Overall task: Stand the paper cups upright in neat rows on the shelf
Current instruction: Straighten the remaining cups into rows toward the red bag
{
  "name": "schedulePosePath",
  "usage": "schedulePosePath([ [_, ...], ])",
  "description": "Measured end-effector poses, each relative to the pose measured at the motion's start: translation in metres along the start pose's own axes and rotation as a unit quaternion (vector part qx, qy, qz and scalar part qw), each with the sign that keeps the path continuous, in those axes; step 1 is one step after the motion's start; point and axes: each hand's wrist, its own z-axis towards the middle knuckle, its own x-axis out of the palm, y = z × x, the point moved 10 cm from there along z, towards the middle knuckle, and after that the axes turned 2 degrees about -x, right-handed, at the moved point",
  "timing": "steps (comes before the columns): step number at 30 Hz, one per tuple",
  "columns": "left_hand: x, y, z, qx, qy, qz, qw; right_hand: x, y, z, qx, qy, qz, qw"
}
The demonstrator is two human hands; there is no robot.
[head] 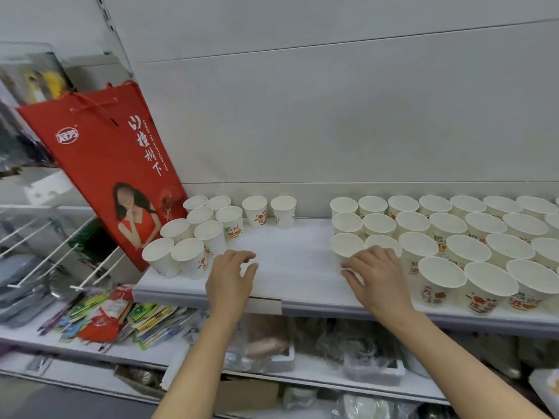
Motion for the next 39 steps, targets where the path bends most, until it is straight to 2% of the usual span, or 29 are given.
schedulePosePath([
  [2, -0.037, 0.040, 0.010, -0.008, -0.084, 0.033, 0.996, 0.014, 0.014, 0.002, 0.006, 0.001, 0.021, 1.000],
  [3, -0.050, 0.059, 0.016, -0.015, -0.097, 0.061, 0.993, 0.022, 0.022, 0.005, 0.011, 0.003, 0.032, 0.999],
  [5, -0.061, 0.087, 0.031, -0.018, -0.069, 0.120, 0.990, 0.040, 0.044, 0.013, 0.008, 0.012, 0.056, 0.998],
  [8, -0.050, 0.106, 0.046, 0.012, 0.025, 0.150, 0.988, 0.072, 0.081, 0.034, 0.005, 0.032, 0.096, 0.995],
  [10, -0.051, 0.109, 0.048, 0.033, 0.041, 0.117, 0.992, 0.091, 0.104, 0.050, 0.006, 0.041, 0.114, 0.993],
  [14, -0.074, 0.104, 0.042, 0.059, 0.039, -0.025, 0.997, 0.126, 0.138, 0.089, 0.018, 0.060, 0.139, 0.988],
  [20, -0.098, 0.118, 0.039, 0.000, 0.071, -0.211, 0.975, 0.175, 0.171, 0.142, 0.008, 0.100, 0.131, 0.986],
  [25, -0.103, 0.131, 0.043, -0.027, 0.077, -0.254, 0.964, 0.197, 0.181, 0.153, -0.005, 0.116, 0.108, 0.987],
  [31, -0.095, 0.114, 0.036, -0.027, 0.087, -0.284, 0.954, 0.155, 0.168, 0.127, 0.020, 0.068, 0.122, 0.990],
  [39, -0.027, 0.020, 0.016, -0.003, 0.157, -0.314, 0.936, 0.042, 0.070, 0.027, 0.154, -0.017, 0.135, 0.979],
])
